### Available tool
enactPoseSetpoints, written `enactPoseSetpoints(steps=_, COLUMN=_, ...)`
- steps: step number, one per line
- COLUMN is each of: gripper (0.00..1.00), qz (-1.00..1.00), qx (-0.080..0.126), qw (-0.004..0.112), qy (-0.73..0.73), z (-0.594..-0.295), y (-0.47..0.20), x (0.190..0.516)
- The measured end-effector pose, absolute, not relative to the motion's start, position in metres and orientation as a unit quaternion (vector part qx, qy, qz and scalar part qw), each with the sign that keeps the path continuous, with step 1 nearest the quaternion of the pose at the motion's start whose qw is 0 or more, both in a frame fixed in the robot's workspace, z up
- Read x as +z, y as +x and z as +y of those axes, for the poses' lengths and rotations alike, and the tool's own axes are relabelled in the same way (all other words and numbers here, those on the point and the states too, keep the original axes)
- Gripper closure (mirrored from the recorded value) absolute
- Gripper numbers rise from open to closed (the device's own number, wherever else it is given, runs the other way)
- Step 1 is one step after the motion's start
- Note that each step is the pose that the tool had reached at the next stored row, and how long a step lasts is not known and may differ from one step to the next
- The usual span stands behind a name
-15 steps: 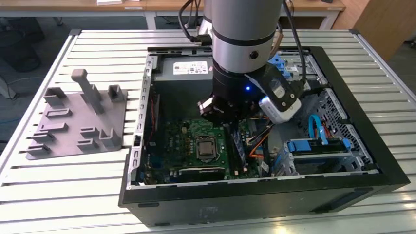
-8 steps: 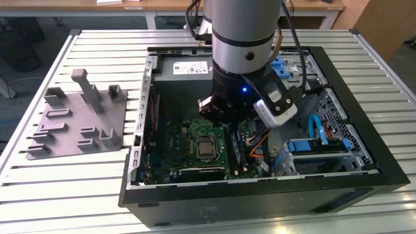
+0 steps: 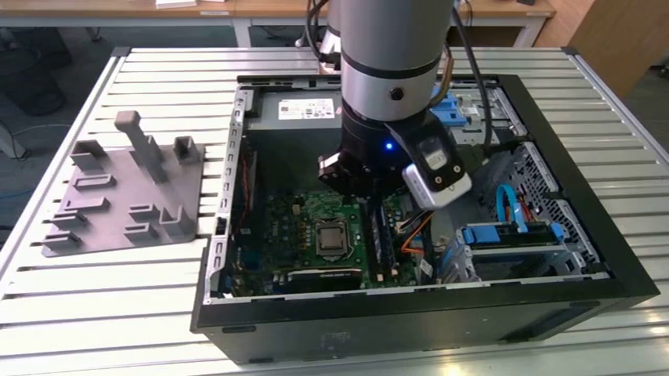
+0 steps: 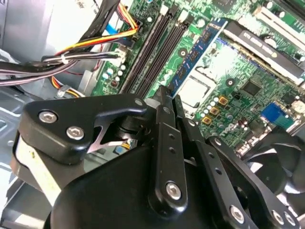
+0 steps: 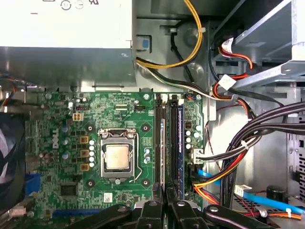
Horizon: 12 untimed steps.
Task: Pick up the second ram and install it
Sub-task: 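Insert the second ram into the second slot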
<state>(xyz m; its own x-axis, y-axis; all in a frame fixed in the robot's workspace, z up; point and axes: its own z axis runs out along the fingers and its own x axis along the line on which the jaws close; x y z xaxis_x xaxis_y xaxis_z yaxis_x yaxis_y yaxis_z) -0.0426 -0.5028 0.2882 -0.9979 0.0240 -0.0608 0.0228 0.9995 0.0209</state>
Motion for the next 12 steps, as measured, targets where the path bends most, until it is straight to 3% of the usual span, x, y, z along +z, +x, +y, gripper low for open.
enactPoseSetpoints(steps=2, gripper=0.86, qz=1.0, qx=0.01, qw=0.025, qy=0.012, z=-0.5028, y=-0.0425, x=0.2875)
enactPoseSetpoints(steps=4, gripper=0.86, qz=1.0, qx=0.009, qw=0.008, qy=0.012, z=-0.5028, y=-0.0422, x=0.2872)
enactPoseSetpoints(steps=5, gripper=0.86, qz=1.0, qx=0.009, qw=0.005, qy=0.012, z=-0.5028, y=-0.0421, x=0.2873)
enactPoseSetpoints(steps=12, gripper=0.86, qz=1.0, qx=0.01, qw=0.002, qy=0.009, z=-0.5015, y=-0.0406, x=0.2826)
